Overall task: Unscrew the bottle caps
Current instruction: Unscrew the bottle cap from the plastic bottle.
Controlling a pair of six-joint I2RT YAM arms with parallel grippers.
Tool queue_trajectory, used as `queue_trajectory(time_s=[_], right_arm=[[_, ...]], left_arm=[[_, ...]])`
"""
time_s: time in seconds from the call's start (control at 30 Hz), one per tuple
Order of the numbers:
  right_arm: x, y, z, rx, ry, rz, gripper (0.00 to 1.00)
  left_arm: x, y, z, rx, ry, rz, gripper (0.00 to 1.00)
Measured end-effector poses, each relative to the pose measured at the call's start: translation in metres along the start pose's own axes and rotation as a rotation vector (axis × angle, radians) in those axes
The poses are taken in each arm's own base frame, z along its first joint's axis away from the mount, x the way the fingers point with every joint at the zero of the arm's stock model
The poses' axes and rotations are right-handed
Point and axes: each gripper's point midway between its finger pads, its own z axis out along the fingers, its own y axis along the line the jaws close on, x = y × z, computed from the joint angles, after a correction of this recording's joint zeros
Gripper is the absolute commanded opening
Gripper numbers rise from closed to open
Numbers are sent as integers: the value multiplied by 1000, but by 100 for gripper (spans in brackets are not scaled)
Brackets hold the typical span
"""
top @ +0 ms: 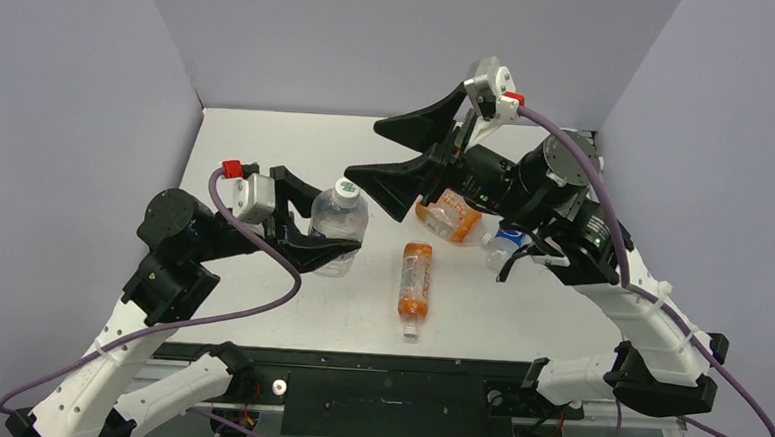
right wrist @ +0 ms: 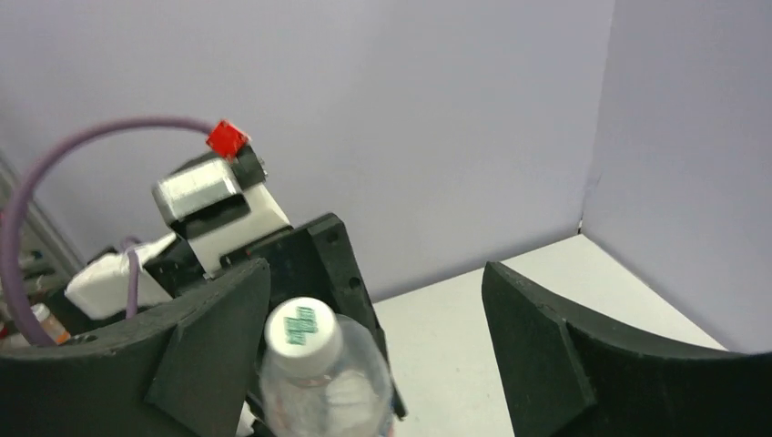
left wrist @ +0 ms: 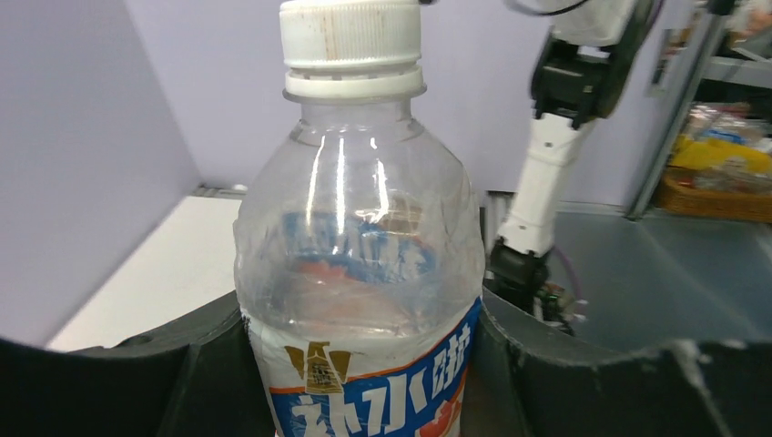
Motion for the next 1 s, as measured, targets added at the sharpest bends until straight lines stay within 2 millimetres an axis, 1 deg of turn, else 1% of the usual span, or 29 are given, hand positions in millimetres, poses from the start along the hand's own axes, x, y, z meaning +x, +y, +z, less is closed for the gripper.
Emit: queue_trajectory(time_s=[0.13, 0.2, 0.23, 0.3, 0.4, 0.47, 0.53, 0.6, 0.63, 0.73, 0.8, 0.83, 0.9, 0.93, 0.97, 1.0], right_arm=[[-22, 6, 3, 145, -28, -14, 82], [-28, 6, 8, 197, -33, -16, 81], [-28, 2, 11, 228, -30, -18, 80], [-20, -6, 17, 285, -5, -19, 76], [6, -21, 27, 358, 62, -24, 71], [25, -30, 33, 396, 110, -28, 67], [37, -35, 36, 417, 141, -31, 61], [43, -38, 37, 430, 158, -34, 58], [44, -38, 37, 434, 161, -34, 57], [43, -39, 36, 439, 159, -33, 51], [45, -40, 36, 441, 161, -29, 50], [47, -42, 36, 446, 164, -25, 51], [53, -45, 37, 451, 175, -18, 58], [56, -46, 37, 456, 181, -14, 58], [58, -49, 36, 460, 187, -13, 57], [60, -51, 36, 466, 191, -10, 51]], left_arm=[[0, 26, -3, -129, -5, 107, 0], [4, 39, -5, -190, 7, 149, 0], [6, 45, -6, -219, 13, 166, 0], [10, 57, -9, -271, 29, 193, 0], [18, 72, -11, -332, 57, 219, 0], [21, 76, -13, -354, 67, 227, 0], [21, 79, -14, -367, 70, 235, 0], [21, 80, -14, -375, 71, 239, 0], [21, 81, -15, -379, 71, 239, 0], [20, 82, -15, -386, 71, 239, 0], [20, 82, -15, -388, 70, 238, 0], [20, 82, -15, -388, 70, 237, 0], [20, 82, -15, -388, 69, 233, 0], [20, 82, -15, -388, 68, 231, 0], [20, 82, -15, -388, 65, 227, 0], [19, 82, -15, -388, 63, 225, 0]])
